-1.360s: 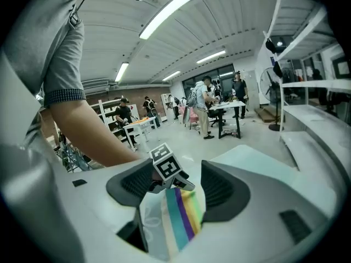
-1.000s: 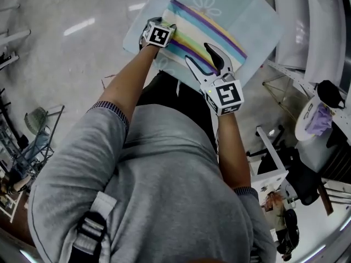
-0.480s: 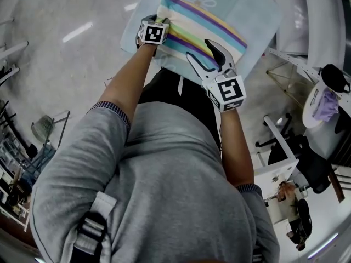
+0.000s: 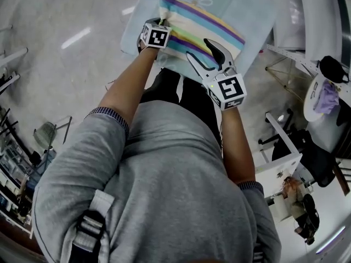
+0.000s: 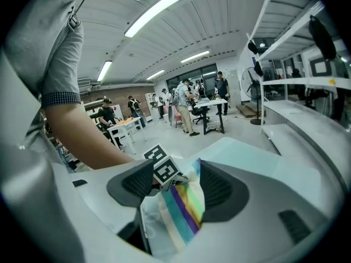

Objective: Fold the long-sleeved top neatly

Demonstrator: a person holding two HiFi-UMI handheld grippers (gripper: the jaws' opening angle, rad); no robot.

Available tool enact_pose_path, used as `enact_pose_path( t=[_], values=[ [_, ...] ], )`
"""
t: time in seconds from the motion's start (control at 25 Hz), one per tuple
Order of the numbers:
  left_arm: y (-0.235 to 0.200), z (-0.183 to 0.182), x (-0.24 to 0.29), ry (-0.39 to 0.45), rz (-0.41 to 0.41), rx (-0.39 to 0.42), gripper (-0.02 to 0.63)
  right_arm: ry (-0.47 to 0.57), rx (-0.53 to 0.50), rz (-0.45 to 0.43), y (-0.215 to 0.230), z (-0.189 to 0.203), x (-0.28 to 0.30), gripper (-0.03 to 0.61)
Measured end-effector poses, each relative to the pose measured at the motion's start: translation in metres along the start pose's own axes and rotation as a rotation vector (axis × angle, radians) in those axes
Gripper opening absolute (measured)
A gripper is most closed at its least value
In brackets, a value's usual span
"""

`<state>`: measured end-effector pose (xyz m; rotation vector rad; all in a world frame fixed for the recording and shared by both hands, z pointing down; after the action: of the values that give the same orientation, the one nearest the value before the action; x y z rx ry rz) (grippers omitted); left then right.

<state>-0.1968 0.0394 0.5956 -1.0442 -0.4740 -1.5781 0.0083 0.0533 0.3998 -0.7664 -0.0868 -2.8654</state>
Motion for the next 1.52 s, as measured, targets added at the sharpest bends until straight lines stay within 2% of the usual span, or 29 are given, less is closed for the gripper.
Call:
enact_pose_path(
  t=[0.36,0.56,1.04,1.32,1.52],
  values=[
    [0.031,-0.013,-0.042,0.028,0.062,0.028,0.048,0.030,0.056,0.072,0.000,-0.001,-0.023,0.282],
    [0.064,-0.018,-0.056,0.048,0.086,0.071,0.048,0.042,0.062,0.125,0.017,0.016,-0.046,0.282],
    [0.145,-0.012,-0.086,0.081,0.103,0.126,0.048,0.079,0.063,0.139,0.032,0.049,-0.101,0.282],
    [0.204,0.003,-0.083,0.045,0.137,0.177,0.048,0.081,0.099,0.178,0.040,0.077,-0.138,0.282],
    [0.248,0.018,-0.068,0.010,0.157,0.176,0.048,0.071,0.140,0.223,0.049,0.107,-0.171,0.282]
  ],
)
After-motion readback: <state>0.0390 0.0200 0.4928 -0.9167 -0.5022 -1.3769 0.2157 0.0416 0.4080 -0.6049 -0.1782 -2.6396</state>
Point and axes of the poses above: the fingertips, and each gripper's own axes: x forward along the fingers, y to its right, z out of its underside, the point moved 7 cm from there along -x, backward along the fingers, and after that the axes turned 14 degrees about -x, right-handed, at the moved point
